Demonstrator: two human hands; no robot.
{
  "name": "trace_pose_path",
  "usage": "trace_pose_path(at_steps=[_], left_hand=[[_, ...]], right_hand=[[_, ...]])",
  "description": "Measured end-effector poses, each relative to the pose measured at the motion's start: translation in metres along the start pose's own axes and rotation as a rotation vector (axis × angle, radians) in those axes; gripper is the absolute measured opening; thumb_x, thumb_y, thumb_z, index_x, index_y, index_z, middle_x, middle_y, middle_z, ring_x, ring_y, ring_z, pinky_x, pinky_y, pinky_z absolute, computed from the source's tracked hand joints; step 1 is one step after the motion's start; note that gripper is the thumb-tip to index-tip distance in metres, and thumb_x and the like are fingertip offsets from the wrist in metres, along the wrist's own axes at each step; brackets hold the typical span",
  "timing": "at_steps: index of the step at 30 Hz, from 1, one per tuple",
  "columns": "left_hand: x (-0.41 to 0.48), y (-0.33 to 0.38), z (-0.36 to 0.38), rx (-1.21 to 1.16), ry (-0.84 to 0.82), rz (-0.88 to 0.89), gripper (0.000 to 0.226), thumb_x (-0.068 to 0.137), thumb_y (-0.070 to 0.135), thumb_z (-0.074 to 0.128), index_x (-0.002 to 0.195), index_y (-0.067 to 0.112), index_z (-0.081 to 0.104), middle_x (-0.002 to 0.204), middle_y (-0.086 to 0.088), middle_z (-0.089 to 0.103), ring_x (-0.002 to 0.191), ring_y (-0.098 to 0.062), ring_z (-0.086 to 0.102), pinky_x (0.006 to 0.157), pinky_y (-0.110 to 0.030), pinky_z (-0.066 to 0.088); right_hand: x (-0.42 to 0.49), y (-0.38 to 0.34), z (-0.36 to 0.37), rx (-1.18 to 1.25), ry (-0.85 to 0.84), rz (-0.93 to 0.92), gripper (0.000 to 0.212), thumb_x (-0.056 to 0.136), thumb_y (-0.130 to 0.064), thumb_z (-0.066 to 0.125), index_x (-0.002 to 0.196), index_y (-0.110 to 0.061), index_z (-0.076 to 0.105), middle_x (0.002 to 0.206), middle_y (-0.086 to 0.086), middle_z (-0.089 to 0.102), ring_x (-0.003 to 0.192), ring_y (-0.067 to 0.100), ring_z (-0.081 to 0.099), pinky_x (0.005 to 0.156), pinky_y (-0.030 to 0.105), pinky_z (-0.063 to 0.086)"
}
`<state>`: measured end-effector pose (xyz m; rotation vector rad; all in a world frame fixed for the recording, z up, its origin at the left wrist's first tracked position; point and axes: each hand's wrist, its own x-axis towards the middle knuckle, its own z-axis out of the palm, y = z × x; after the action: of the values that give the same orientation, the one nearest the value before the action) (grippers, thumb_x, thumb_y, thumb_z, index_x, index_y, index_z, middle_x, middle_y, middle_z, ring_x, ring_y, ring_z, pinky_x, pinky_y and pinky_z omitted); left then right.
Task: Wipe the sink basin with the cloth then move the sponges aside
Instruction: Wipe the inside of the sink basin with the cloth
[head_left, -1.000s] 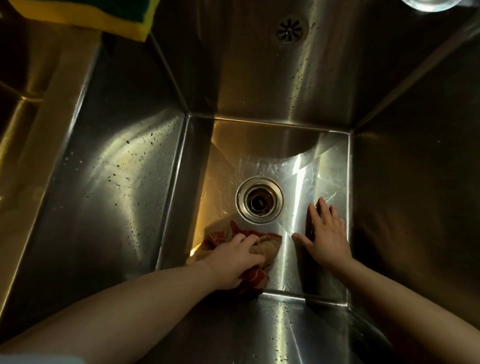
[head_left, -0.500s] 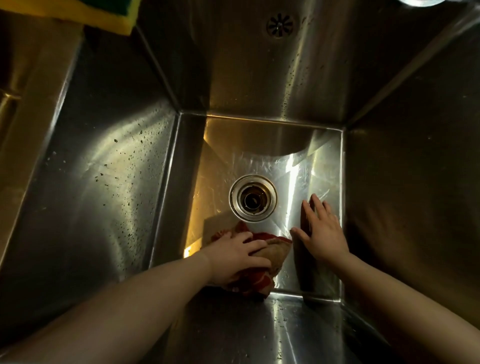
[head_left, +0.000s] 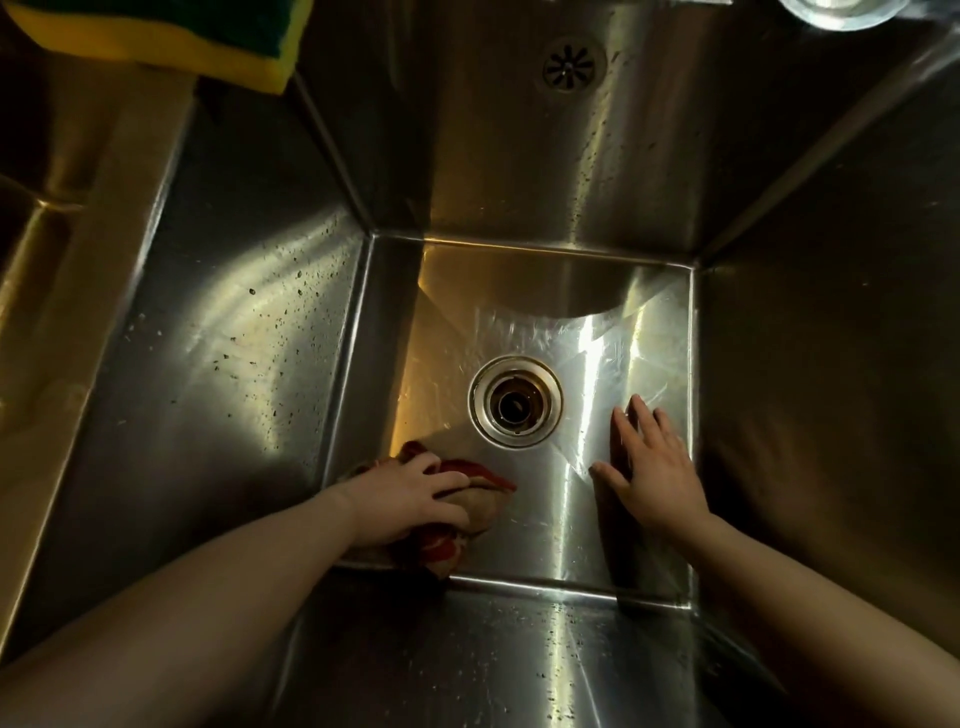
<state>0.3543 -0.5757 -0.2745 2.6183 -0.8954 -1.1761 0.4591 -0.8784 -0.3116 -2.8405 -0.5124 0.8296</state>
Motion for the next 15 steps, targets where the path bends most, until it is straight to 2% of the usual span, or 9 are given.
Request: trace_pose_path(at_steps=[3, 9, 15], left_hand=[[0.004, 0.001, -0.004, -0.037, -0.001, 0.005, 0.054, 0.09, 0.02, 0.055, 0.131, 0.045, 0.028, 0.155, 0.002, 0.011, 0.137, -0.031, 0.015, 0.098, -0.047, 0.038], [0.032, 0.029, -0.009, -0.078, 0.107, 0.049, 0.052, 0.09, 0.017, 0.052, 0.132, 0.041, 0.032, 0.153, 0.0, 0.018, 0.133, -0.029, 0.022, 0.097, -0.044, 0.039], [0.045, 0.041, -0.011, -0.137, 0.156, 0.012, 0.056, 0.089, 0.015, 0.052, 0.136, 0.038, 0.032, 0.154, -0.003, 0.018, 0.133, -0.03, 0.023, 0.095, -0.043, 0.042]], right_hand=[[0.002, -0.001, -0.002, 0.003, 0.001, 0.006, 0.075, 0.09, -0.056, 0.044, 0.149, -0.027, 0.009, 0.159, 0.0, -0.003, 0.145, 0.026, -0.004, 0.118, 0.047, 0.011], [0.009, 0.002, -0.006, 0.084, 0.065, 0.018, 0.062, 0.095, -0.05, 0.039, 0.148, -0.029, 0.015, 0.159, -0.001, 0.003, 0.145, 0.023, 0.0, 0.116, 0.043, 0.011], [0.008, 0.023, -0.011, -0.013, 0.038, 0.009, 0.06, 0.097, -0.032, 0.042, 0.149, -0.017, 0.016, 0.159, 0.007, 0.005, 0.144, 0.032, 0.004, 0.117, 0.043, 0.014]])
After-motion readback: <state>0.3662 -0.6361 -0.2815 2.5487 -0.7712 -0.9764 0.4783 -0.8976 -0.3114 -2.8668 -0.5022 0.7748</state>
